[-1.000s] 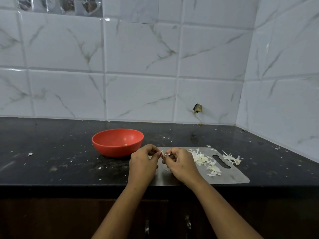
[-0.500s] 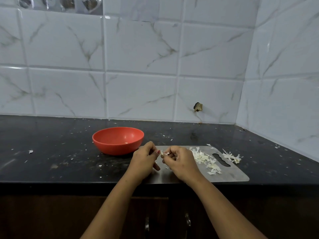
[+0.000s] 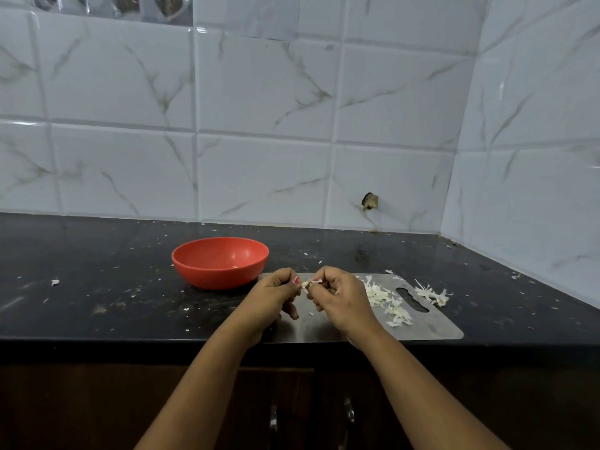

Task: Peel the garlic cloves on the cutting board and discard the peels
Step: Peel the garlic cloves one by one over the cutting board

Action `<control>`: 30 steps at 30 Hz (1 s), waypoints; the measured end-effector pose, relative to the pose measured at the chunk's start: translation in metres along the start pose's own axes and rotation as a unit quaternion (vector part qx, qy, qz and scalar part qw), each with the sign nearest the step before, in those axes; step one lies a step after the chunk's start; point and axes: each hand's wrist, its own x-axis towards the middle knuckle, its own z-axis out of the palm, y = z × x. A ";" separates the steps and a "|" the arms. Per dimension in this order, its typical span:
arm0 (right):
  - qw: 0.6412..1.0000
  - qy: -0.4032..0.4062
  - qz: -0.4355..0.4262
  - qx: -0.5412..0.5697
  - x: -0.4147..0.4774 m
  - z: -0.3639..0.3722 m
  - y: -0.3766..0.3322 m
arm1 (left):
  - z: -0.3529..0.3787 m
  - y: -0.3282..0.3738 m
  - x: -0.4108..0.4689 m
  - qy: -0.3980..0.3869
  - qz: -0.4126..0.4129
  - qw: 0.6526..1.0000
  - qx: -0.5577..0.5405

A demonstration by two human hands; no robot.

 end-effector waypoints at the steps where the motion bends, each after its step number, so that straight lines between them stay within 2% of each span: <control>1: 1.000 0.000 0.001 -0.004 0.000 0.001 0.000 | 0.000 0.000 0.000 0.000 0.000 1.000 -0.003; 7: 0.998 0.062 0.026 -0.014 0.004 -0.002 0.006 | -0.008 0.001 -0.002 -0.059 -0.001 0.998 0.025; 15: 0.991 0.115 0.059 0.028 0.006 -0.006 0.008 | -0.007 -0.002 -0.002 0.033 -0.030 0.998 -0.043; 20: 0.973 0.128 0.026 -0.188 0.012 -0.046 0.019 | -0.004 -0.006 0.001 0.096 -0.043 0.994 -0.025; 23: 0.946 0.080 0.041 -0.311 0.015 -0.078 0.029 | 0.003 -0.006 0.002 0.128 -0.043 0.990 0.045; 27: 0.932 0.032 0.052 -0.358 0.016 -0.095 0.030 | 0.012 -0.004 0.001 0.158 -0.003 0.980 0.118; 30: 0.930 0.055 0.044 -0.362 0.018 -0.095 0.028 | 0.014 -0.005 0.001 0.173 0.013 0.973 0.152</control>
